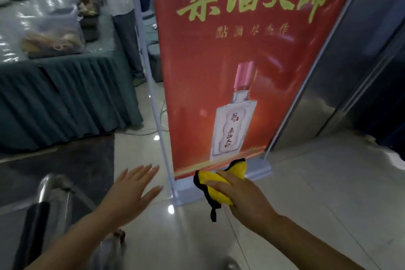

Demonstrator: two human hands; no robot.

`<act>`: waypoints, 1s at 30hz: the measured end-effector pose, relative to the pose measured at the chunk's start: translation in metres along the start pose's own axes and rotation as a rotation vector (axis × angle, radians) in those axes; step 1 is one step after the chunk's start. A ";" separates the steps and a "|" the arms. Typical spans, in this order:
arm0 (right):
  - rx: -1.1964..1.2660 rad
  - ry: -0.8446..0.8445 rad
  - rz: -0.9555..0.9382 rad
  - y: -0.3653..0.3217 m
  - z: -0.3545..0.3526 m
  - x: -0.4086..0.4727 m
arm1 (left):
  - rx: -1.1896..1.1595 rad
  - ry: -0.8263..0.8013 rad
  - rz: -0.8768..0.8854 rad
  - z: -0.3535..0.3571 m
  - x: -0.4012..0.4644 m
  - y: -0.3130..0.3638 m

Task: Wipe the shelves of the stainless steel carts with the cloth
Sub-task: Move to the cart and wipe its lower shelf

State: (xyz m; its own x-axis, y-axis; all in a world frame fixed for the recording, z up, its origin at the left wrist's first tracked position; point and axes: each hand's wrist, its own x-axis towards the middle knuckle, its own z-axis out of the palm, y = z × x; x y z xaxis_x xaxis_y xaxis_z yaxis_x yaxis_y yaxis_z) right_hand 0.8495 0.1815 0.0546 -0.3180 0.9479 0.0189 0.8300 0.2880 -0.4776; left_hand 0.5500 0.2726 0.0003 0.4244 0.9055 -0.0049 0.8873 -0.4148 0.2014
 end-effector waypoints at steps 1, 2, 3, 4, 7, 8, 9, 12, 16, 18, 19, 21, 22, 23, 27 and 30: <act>-0.013 -0.011 -0.036 0.012 -0.002 0.023 | 0.008 0.003 -0.038 -0.002 0.012 -0.007; -0.040 -0.028 -0.075 0.024 -0.003 0.047 | 0.015 0.011 -0.083 -0.002 0.022 -0.014; -0.043 -0.063 -0.101 0.036 -0.004 0.070 | 0.020 0.025 -0.136 -0.004 0.031 -0.020; -0.028 -0.119 -0.120 0.046 -0.005 0.095 | 0.027 0.035 -0.198 -0.007 0.039 -0.026; 0.074 -0.218 -0.279 0.062 -0.008 0.167 | 0.024 0.027 -0.375 -0.020 0.050 -0.044; 0.100 -0.244 -0.328 0.062 -0.006 0.192 | 0.011 0.046 -0.431 -0.025 0.051 -0.052; 0.110 -0.277 -0.371 0.063 -0.002 0.218 | 0.006 0.060 -0.487 -0.030 0.051 -0.059; 0.128 -0.377 -0.497 0.052 0.017 0.293 | 0.027 0.052 -0.657 -0.042 0.037 -0.081; 0.179 -0.449 -0.565 0.008 0.056 0.377 | 0.019 0.087 -0.907 -0.052 0.014 -0.117; 0.197 -0.454 -0.612 -0.021 0.079 0.418 | 0.004 0.083 -0.976 -0.055 0.009 -0.142; 0.198 -0.465 -0.628 -0.038 0.091 0.440 | -0.005 0.093 -1.008 -0.056 0.008 -0.157; 0.208 -0.491 -0.648 -0.075 0.114 0.485 | -0.017 0.125 -1.080 -0.057 0.009 -0.192; 0.207 -0.501 -0.662 -0.095 0.126 0.506 | -0.014 0.135 -1.112 -0.057 0.011 -0.211; 0.204 -0.509 -0.675 -0.116 0.138 0.527 | -0.015 0.132 -1.143 -0.057 0.012 -0.232; 0.196 -0.573 -0.735 -0.198 0.181 0.600 | -0.083 0.113 -1.267 -0.064 0.016 -0.306; 0.186 -0.624 -0.812 -0.256 0.209 0.638 | -0.111 0.132 -1.367 -0.068 0.010 -0.345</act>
State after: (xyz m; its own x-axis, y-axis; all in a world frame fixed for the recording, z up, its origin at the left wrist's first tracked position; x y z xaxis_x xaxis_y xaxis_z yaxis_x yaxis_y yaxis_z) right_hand 0.3383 0.6846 0.0055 -0.9739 0.2239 -0.0375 0.1934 0.7322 -0.6530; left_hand 0.2361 0.4313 -0.0026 -0.7913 0.5874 -0.1696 0.5590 0.8075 0.1885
